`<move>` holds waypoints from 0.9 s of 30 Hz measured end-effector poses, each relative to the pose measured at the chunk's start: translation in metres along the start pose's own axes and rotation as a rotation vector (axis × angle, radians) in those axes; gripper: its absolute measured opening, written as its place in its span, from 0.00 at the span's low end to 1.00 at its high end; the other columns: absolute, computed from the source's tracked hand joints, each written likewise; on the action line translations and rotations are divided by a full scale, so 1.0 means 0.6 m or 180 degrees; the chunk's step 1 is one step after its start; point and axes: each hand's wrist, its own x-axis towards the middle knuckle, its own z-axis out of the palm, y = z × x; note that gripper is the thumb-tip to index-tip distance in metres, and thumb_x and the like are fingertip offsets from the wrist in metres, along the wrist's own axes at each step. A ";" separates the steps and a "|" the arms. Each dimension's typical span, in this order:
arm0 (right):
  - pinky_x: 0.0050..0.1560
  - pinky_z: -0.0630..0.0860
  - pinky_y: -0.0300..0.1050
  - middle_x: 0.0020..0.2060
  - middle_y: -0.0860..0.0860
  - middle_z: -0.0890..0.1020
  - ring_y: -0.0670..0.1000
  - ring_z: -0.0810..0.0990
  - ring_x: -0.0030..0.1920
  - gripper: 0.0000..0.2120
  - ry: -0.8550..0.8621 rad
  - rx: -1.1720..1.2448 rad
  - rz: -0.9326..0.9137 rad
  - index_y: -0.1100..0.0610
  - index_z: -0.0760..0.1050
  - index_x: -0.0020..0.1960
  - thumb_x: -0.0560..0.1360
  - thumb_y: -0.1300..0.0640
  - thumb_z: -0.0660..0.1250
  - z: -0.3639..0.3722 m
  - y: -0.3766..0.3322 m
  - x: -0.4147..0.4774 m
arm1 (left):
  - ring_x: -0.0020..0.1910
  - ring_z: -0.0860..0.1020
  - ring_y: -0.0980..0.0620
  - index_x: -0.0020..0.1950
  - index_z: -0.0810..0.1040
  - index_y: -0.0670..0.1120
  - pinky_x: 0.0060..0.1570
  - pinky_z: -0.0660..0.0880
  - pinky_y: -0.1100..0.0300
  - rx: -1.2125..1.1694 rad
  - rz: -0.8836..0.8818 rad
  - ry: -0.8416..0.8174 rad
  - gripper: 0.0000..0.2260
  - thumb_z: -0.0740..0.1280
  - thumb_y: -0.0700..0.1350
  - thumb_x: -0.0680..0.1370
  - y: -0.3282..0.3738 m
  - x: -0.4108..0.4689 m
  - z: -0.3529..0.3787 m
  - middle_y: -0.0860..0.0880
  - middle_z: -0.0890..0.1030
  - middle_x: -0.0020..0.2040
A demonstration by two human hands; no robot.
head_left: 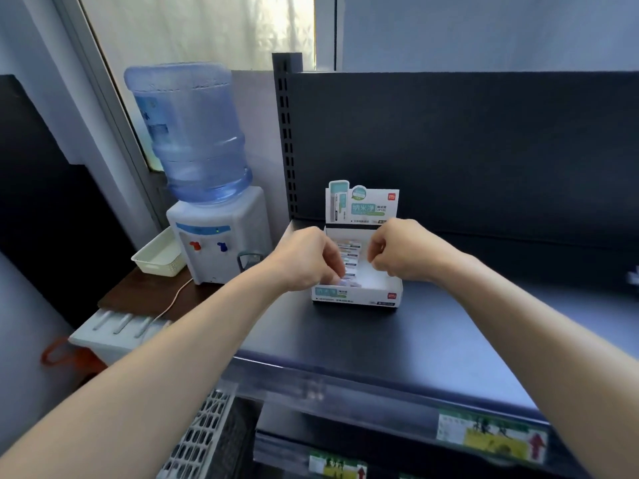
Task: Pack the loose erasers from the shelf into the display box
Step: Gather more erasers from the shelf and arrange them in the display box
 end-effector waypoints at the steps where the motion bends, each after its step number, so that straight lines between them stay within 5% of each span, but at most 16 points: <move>1: 0.41 0.77 0.44 0.37 0.53 0.79 0.50 0.76 0.36 0.08 -0.0003 0.0004 0.0015 0.61 0.81 0.45 0.74 0.65 0.63 0.001 0.000 -0.001 | 0.36 0.76 0.59 0.42 0.85 0.45 0.45 0.75 0.65 0.0090 0.0010 -0.0021 0.04 0.73 0.38 0.70 0.000 0.001 0.002 0.53 0.81 0.36; 9: 0.37 0.74 0.40 0.32 0.47 0.75 0.46 0.73 0.32 0.08 -0.0056 0.0062 0.0067 0.57 0.80 0.43 0.74 0.65 0.63 0.004 -0.004 -0.007 | 0.49 0.76 0.52 0.43 0.85 0.45 0.49 0.74 0.60 0.0536 -0.0103 -0.0032 0.06 0.69 0.36 0.73 -0.008 0.007 0.011 0.47 0.84 0.45; 14: 0.35 0.73 0.39 0.35 0.49 0.76 0.48 0.74 0.34 0.08 -0.0032 0.0060 0.0063 0.57 0.80 0.43 0.74 0.64 0.63 0.005 -0.007 -0.012 | 0.43 0.76 0.54 0.43 0.83 0.44 0.43 0.71 0.64 0.0298 -0.0064 0.0070 0.04 0.71 0.37 0.72 -0.009 0.004 0.002 0.50 0.80 0.41; 18: 0.44 0.77 0.43 0.42 0.51 0.80 0.52 0.79 0.43 0.08 0.0091 0.0050 0.0142 0.57 0.81 0.46 0.74 0.64 0.63 0.002 -0.006 -0.019 | 0.44 0.75 0.54 0.45 0.82 0.47 0.43 0.69 0.64 -0.0079 0.0038 0.0352 0.05 0.68 0.37 0.75 -0.006 0.006 -0.021 0.51 0.80 0.44; 22: 0.45 0.79 0.46 0.46 0.53 0.81 0.55 0.80 0.45 0.09 0.0333 -0.0034 0.0316 0.56 0.81 0.47 0.74 0.63 0.63 -0.014 0.007 -0.036 | 0.48 0.77 0.53 0.48 0.82 0.47 0.47 0.72 0.61 -0.0178 0.0352 0.0328 0.05 0.68 0.39 0.76 0.026 0.011 -0.026 0.51 0.80 0.47; 27: 0.41 0.80 0.48 0.45 0.55 0.80 0.58 0.80 0.42 0.07 0.0619 -0.0324 0.0774 0.54 0.78 0.44 0.74 0.63 0.63 -0.043 0.056 -0.085 | 0.41 0.75 0.55 0.50 0.83 0.44 0.44 0.71 0.65 -0.0254 0.1075 0.0123 0.07 0.67 0.37 0.75 0.108 0.023 0.013 0.50 0.80 0.43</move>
